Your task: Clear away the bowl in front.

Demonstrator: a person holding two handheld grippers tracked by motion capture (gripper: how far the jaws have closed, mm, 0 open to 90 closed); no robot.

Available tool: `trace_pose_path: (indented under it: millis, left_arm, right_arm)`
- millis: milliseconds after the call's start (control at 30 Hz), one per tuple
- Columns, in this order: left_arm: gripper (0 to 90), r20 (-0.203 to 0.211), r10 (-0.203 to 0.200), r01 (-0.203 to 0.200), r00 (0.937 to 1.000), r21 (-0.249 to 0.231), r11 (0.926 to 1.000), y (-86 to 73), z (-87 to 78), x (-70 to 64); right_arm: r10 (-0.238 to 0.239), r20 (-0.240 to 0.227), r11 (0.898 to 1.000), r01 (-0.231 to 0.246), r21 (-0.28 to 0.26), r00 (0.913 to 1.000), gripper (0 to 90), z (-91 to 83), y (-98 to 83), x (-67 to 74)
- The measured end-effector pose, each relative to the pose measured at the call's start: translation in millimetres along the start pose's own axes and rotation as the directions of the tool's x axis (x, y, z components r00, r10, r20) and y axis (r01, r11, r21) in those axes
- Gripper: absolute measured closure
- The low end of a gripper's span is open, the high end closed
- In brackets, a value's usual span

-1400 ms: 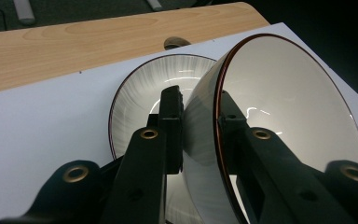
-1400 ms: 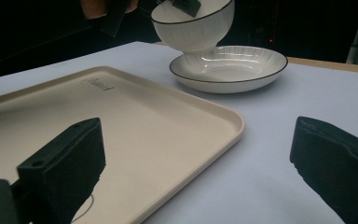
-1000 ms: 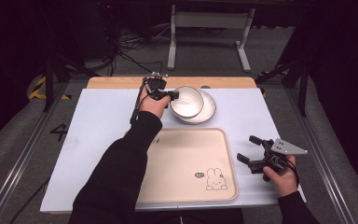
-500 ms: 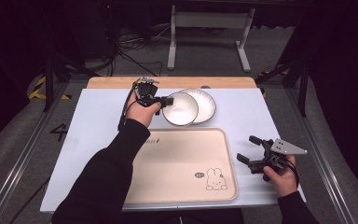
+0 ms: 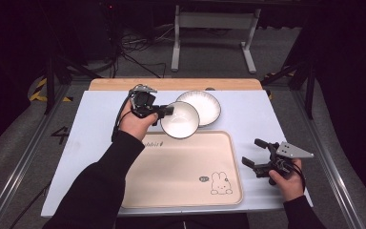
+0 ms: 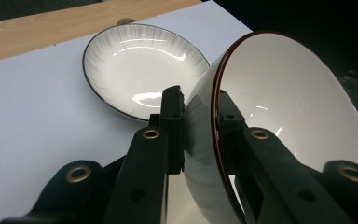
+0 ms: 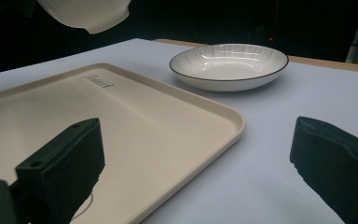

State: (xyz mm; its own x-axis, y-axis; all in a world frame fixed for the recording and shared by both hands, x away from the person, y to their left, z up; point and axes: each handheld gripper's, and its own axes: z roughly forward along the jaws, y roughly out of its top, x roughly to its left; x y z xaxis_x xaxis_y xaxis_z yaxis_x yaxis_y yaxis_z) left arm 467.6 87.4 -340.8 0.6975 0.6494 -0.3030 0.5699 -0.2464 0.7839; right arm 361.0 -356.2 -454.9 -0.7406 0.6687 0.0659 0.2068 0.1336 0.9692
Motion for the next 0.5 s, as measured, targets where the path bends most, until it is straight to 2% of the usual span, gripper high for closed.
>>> trace_pose_path:
  millis: [200,367,500]
  left_arm:
    - [78.5,0.033,0.023,-0.023,0.9992,0.017,0.9996,-4.6,-7.8,-3.7]
    - [78.7,0.052,0.019,-0.020,0.9985,0.031,0.9993,-8.1,-11.2,-5.8]
    - [78.8,0.077,0.031,-0.036,0.9966,0.069,0.9970,-12.3,-11.3,-7.4]
  right_arm:
    - [0.000,0.001,1.000,0.000,0.002,1.0000,3.5,0.2,0.1,0.1]
    - [-0.001,0.002,1.000,0.001,0.003,1.0000,3.5,0.1,0.0,0.2]
    - [0.000,0.000,1.000,0.000,0.002,1.0000,3.5,0.2,0.1,-0.1]
